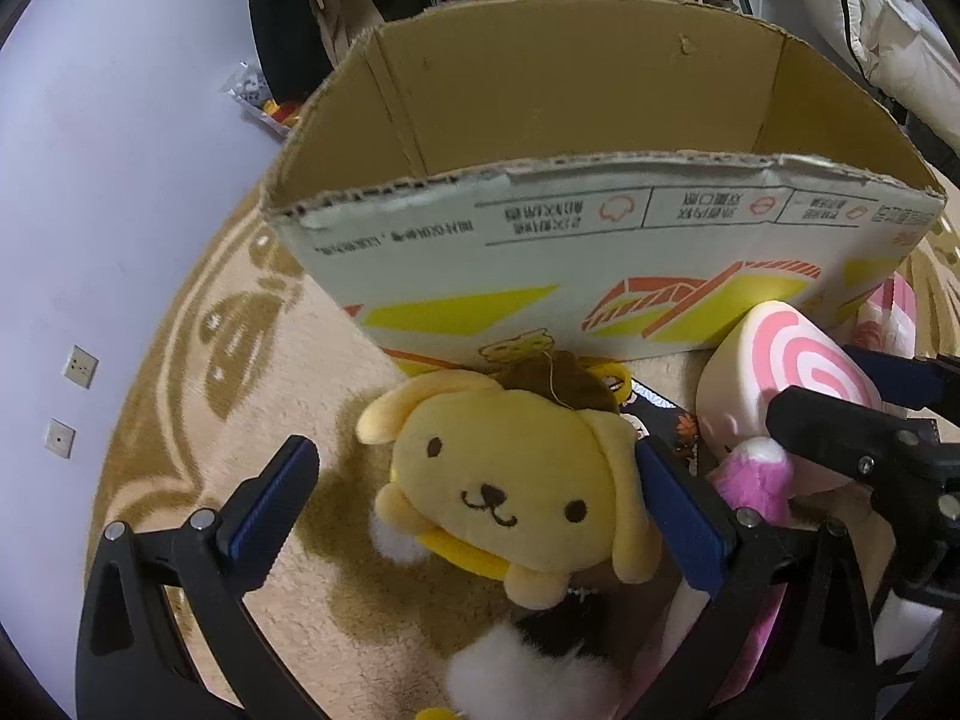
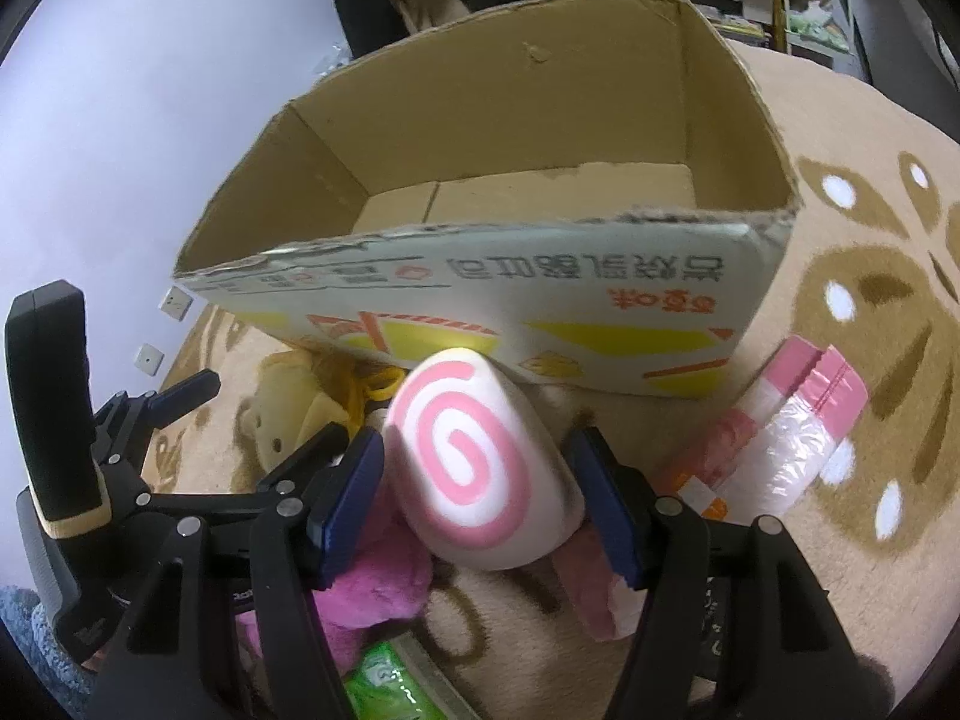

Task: Organize soft objects
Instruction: 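Lower the left tool onto the yellow plush dog while the right tool approaches the swirl cushion, then close the left tool on the yellow plush dog while the right tool grips the swirl cushion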

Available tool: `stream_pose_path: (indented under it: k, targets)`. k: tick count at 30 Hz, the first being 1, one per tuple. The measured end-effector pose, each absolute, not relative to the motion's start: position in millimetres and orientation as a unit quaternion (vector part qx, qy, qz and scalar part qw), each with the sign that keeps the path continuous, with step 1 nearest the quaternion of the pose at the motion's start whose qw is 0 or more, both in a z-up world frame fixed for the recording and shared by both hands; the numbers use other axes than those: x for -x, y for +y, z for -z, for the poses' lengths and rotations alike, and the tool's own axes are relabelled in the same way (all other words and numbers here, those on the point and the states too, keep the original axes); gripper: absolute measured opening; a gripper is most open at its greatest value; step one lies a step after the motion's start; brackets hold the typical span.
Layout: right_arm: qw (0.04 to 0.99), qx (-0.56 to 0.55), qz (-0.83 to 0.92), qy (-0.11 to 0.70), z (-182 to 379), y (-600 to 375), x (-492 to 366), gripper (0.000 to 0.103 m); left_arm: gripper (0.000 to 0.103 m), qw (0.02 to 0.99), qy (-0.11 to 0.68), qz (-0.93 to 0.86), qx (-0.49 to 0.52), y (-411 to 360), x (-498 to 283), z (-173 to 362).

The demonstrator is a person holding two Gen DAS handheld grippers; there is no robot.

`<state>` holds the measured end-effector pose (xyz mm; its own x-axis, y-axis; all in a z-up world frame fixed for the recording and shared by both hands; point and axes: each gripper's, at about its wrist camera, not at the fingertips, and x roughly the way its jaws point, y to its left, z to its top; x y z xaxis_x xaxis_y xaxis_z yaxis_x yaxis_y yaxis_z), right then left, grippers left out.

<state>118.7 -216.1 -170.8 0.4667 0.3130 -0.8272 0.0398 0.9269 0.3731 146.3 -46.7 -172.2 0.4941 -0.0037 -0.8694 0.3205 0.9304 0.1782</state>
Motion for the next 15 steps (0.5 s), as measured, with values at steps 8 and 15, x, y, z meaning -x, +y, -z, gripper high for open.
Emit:
stream_pose_path:
  k: [8,15]
  targets:
    - [0.833,-0.18,-0.078,0.517,177.7,-217.5,-122.7,0.07,0.103,0.842,0.513,0.102,-0.132,-34.7,-168.3,183.6]
    - [0.821,-0.203,-0.078,0.527,185.9,-220.6,-126.1,0.07,0.103,0.831,0.542,0.094,-0.079,-24.2,-190.0,187.4]
